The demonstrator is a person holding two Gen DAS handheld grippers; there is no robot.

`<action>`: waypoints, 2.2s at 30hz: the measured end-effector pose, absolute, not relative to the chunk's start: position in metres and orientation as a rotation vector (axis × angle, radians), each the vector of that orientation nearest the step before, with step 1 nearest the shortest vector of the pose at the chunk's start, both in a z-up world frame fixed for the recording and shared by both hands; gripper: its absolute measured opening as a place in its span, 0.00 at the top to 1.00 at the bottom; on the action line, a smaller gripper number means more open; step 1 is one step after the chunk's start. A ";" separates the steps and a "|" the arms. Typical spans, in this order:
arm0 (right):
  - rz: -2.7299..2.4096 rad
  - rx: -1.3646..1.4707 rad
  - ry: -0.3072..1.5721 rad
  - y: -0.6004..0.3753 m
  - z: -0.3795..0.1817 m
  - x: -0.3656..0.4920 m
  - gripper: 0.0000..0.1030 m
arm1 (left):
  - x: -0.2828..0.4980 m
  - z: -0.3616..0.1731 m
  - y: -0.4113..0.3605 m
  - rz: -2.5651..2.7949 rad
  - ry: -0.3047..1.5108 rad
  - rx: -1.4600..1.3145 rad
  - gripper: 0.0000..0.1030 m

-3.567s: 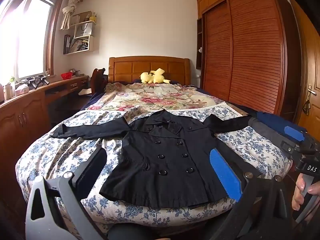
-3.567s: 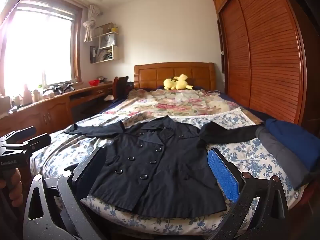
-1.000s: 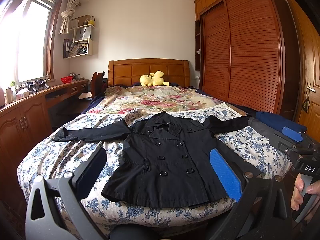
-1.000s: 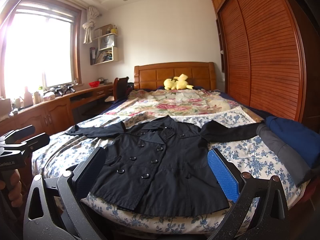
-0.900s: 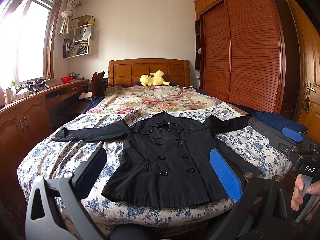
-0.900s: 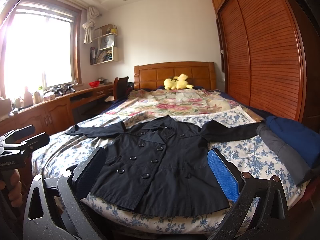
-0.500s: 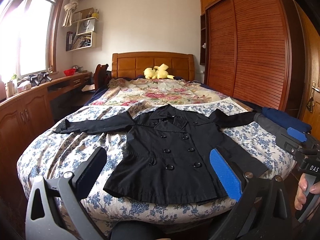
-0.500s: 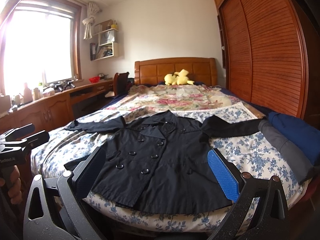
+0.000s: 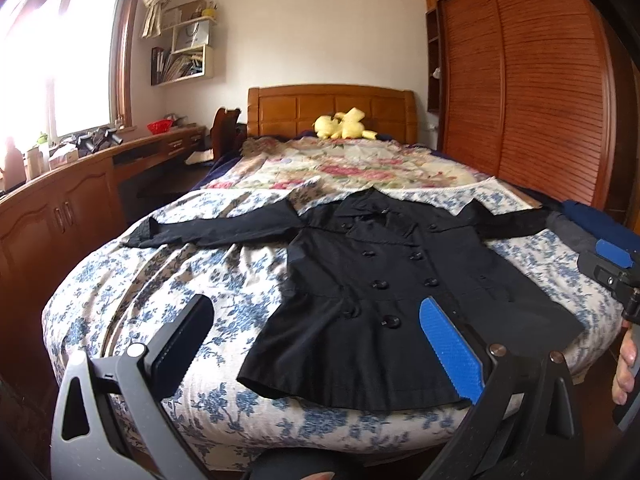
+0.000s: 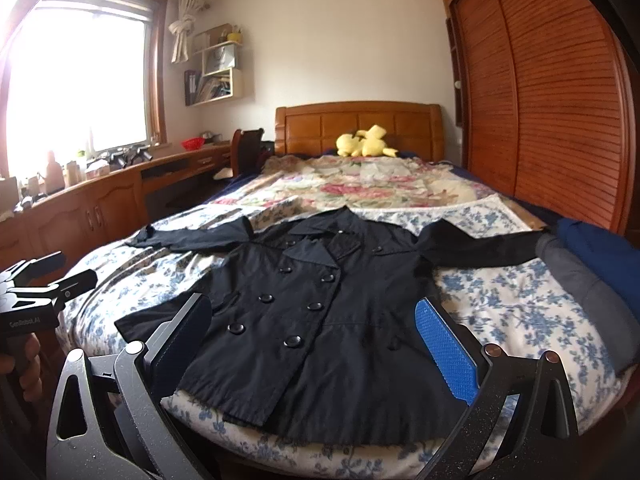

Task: Fold large clothes
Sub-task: 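Move the left tool down to the cuff of the nearest coat sleeve, then close the left tool on the sleeve cuff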

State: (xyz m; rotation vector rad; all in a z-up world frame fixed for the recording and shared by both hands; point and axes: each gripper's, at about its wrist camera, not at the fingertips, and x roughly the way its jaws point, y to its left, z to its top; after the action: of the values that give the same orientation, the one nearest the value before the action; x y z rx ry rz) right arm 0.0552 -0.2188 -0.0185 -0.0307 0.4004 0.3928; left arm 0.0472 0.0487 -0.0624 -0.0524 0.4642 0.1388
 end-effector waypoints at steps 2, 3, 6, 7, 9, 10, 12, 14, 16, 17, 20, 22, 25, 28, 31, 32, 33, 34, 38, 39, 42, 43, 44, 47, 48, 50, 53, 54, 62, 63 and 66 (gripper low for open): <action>0.400 -0.032 0.411 -0.214 -0.024 0.066 0.00 | 0.056 -0.072 0.057 0.144 0.486 -0.050 0.00; 0.405 -0.032 0.416 -0.212 -0.028 0.072 0.00 | 0.060 -0.076 0.060 0.145 0.497 -0.050 0.00; 0.423 -0.037 0.431 -0.203 -0.038 0.092 0.00 | 0.073 -0.090 0.074 0.149 0.527 -0.056 0.00; 0.429 -0.039 0.435 -0.199 -0.042 0.097 0.00 | 0.079 -0.095 0.080 0.156 0.539 -0.062 0.00; 0.445 -0.043 0.446 -0.192 -0.050 0.112 0.00 | 0.087 -0.103 0.091 0.157 0.555 -0.079 0.00; 0.453 -0.047 0.453 -0.187 -0.055 0.120 0.00 | 0.089 -0.106 0.096 0.160 0.565 -0.088 0.00; 0.470 -0.063 0.472 -0.178 -0.064 0.134 0.00 | 0.096 -0.109 0.106 0.159 0.590 -0.111 0.00; 0.478 -0.090 0.495 -0.168 -0.071 0.149 0.00 | 0.100 -0.112 0.116 0.158 0.600 -0.122 0.00; 0.504 -0.102 0.509 -0.162 -0.075 0.162 0.00 | 0.105 -0.114 0.124 0.172 0.613 -0.111 0.00; 0.514 -0.110 0.512 -0.157 -0.077 0.168 0.00 | 0.107 -0.115 0.128 0.177 0.617 -0.105 0.00; 0.535 -0.123 0.528 -0.146 -0.082 0.185 0.00 | 0.113 -0.117 0.142 0.185 0.620 -0.096 0.00; 0.554 -0.117 0.533 -0.136 -0.085 0.198 0.00 | 0.118 -0.119 0.153 0.188 0.621 -0.096 0.00; 0.584 -0.126 0.545 -0.114 -0.092 0.219 0.00 | 0.128 -0.123 0.170 0.186 0.631 -0.118 0.00; 0.614 -0.144 0.561 -0.088 -0.101 0.239 0.00 | 0.140 -0.128 0.188 0.193 0.646 -0.131 0.00; 0.639 -0.164 0.581 -0.064 -0.112 0.258 0.00 | 0.153 -0.134 0.202 0.199 0.660 -0.136 0.00; 0.648 -0.170 0.591 -0.055 -0.116 0.266 0.00 | 0.158 -0.136 0.207 0.192 0.665 -0.146 0.00; 0.654 -0.170 0.599 -0.049 -0.119 0.272 0.00 | 0.163 -0.138 0.212 0.185 0.671 -0.156 0.00; 0.666 -0.167 0.609 -0.043 -0.123 0.277 0.00 | 0.170 -0.140 0.218 0.181 0.684 -0.169 0.00; 0.696 -0.169 0.652 -0.025 -0.143 0.296 0.00 | 0.195 -0.147 0.234 0.184 0.708 -0.162 0.00; 0.698 -0.170 0.658 -0.024 -0.147 0.298 0.00 | 0.202 -0.148 0.239 0.187 0.713 -0.162 0.00; 0.698 -0.162 0.686 -0.024 -0.158 0.302 0.00 | 0.226 -0.150 0.256 0.173 0.724 -0.204 0.00; 0.699 -0.154 0.685 -0.026 -0.159 0.303 0.00 | 0.237 -0.151 0.262 0.171 0.728 -0.217 0.00; 0.697 -0.143 0.679 -0.028 -0.158 0.303 0.00 | 0.247 -0.151 0.268 0.171 0.730 -0.223 0.01; 0.705 -0.134 0.676 -0.030 -0.158 0.303 0.00 | 0.273 -0.152 0.286 0.181 0.735 -0.247 0.04; 0.708 -0.135 0.679 -0.030 -0.158 0.303 0.00 | 0.282 -0.153 0.293 0.191 0.733 -0.257 0.05; 0.711 -0.139 0.680 -0.030 -0.158 0.302 0.00 | 0.298 -0.154 0.304 0.204 0.734 -0.268 0.07; 0.715 -0.139 0.675 -0.030 -0.157 0.302 0.00 | 0.322 -0.163 0.326 0.229 0.743 -0.326 0.15; 0.715 -0.137 0.676 -0.030 -0.158 0.302 0.00 | 0.330 -0.167 0.336 0.246 0.746 -0.359 0.15; 0.716 -0.128 0.674 -0.030 -0.157 0.300 0.00 | 0.366 -0.192 0.390 0.339 0.776 -0.532 0.30; 0.716 -0.128 0.674 -0.030 -0.158 0.300 0.00 | 0.369 -0.195 0.395 0.343 0.780 -0.553 0.33; 0.718 -0.127 0.675 -0.029 -0.158 0.301 0.00 | 0.379 -0.204 0.409 0.360 0.795 -0.611 0.46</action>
State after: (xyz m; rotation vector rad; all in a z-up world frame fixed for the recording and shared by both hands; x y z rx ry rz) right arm 0.3009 -0.0288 -0.1580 -0.1272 0.6755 0.7181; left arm 0.3788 0.4087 -0.2036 -0.6112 0.7951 0.3598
